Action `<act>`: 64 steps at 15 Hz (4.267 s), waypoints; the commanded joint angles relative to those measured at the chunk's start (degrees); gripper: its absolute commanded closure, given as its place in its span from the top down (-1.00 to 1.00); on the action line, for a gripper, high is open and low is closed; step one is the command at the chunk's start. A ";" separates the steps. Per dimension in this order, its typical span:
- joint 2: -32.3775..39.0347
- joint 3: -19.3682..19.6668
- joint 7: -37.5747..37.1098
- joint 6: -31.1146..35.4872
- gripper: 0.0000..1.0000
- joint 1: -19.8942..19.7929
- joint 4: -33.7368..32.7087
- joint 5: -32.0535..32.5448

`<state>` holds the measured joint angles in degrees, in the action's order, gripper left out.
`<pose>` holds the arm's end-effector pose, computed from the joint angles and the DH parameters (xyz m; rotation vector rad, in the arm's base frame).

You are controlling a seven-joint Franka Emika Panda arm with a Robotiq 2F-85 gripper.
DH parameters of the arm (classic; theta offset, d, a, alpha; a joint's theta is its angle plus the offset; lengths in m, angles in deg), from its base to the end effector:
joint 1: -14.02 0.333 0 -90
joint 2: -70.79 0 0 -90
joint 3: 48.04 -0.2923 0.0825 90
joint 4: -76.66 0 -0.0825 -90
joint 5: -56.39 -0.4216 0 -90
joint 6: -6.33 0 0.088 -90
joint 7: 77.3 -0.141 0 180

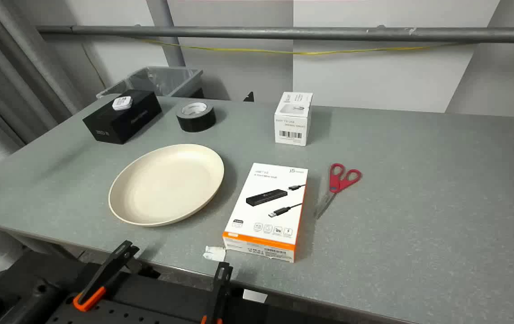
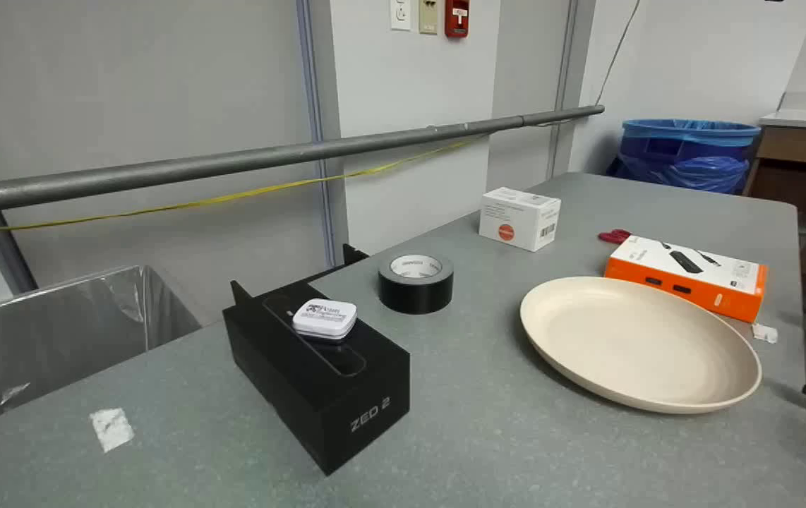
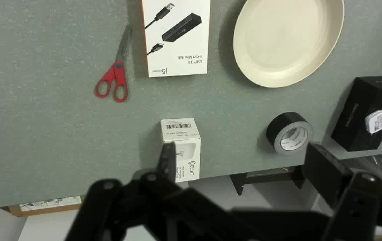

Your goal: Put the roll of tape of the plate

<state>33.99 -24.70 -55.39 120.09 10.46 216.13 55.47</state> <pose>0.3942 -0.1967 0.4620 -2.9428 0.0533 -0.3511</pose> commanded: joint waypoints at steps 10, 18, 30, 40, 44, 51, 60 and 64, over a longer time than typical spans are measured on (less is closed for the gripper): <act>4.06 -3.62 0.54 5.99 1.00 2.19 1.37 -5.48; 13.21 -9.76 0.47 20.05 1.00 5.86 5.47 -10.82; 24.26 -12.41 -0.99 27.53 1.00 8.86 1.88 -15.18; 56.35 -24.34 -16.50 51.64 1.00 9.80 -14.83 -10.27; 57.55 -25.85 -19.45 50.57 1.00 8.64 -14.99 -7.32; 62.77 -26.21 -20.17 50.28 1.00 8.88 -19.32 -6.19; 74.31 -24.09 -24.21 52.38 1.00 12.02 -26.96 -1.50; 77.79 -24.09 -24.78 53.19 1.00 12.98 -30.81 -1.75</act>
<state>108.23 -49.52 -77.32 170.98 22.18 189.58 52.03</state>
